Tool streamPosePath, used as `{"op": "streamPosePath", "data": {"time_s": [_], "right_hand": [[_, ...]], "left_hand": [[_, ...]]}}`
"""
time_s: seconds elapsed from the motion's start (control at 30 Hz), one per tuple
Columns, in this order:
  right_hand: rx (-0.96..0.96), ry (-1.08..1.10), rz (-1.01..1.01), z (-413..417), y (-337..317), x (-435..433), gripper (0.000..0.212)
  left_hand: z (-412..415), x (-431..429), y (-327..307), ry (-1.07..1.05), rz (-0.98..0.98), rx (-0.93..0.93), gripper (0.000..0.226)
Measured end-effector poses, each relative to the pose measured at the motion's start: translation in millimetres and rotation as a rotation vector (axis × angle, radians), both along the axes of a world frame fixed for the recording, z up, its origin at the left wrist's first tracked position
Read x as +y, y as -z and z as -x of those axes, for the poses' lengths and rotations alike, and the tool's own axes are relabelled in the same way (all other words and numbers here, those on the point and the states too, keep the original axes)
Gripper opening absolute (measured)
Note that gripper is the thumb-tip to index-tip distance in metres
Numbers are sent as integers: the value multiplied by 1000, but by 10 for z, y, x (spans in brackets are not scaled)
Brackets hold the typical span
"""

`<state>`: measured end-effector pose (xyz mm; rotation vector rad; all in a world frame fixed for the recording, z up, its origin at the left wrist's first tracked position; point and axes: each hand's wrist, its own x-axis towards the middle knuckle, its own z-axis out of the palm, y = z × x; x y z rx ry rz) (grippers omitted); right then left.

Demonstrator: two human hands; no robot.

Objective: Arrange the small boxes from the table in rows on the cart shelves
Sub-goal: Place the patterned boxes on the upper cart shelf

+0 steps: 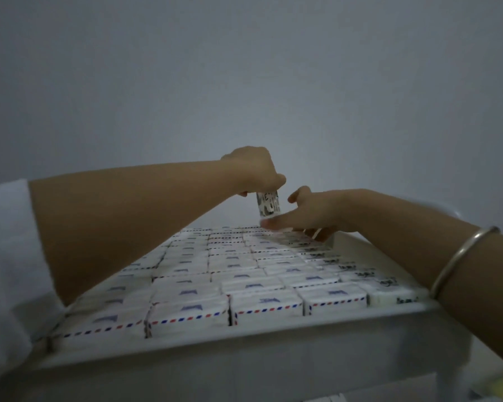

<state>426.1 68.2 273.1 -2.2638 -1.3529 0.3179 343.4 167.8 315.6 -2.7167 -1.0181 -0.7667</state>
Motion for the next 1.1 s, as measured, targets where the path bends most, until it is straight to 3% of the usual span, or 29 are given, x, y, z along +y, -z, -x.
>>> {"op": "streamPosePath", "data": {"time_s": [0.07,0.2,0.27,0.37,0.47,0.57,0.7,0.77,0.9,1.03,1.1], "right_hand": [[-20,32,-61,-1,33,45,95],[-31,39,-118,-76,66,108,40],[9,89,-94,-99,70,101,25],[12,143,-41,-91,64,79,11],[20,144,-13,-89,61,87,11],[63,123,11,-91,74,84,18],[111,124,18,-52,88,63,8],[103,136,10,-36,96,51,15],[50,159,24,-22,106,28,27],[-20,175,100,-34,109,7,22],[-58,184,88,-44,107,13,17]], "left_hand": [[-99,-3,77,9,75,3,39],[-181,4,129,124,384,-106,51],[-117,34,90,183,564,-76,50],[-3,122,63,202,495,126,38],[44,202,94,283,362,107,32],[21,181,152,411,393,-1,26],[12,112,186,425,502,70,12],[34,126,201,421,539,125,22],[25,133,285,391,476,186,26],[19,69,332,327,383,255,17],[50,9,340,309,389,280,23]]}}
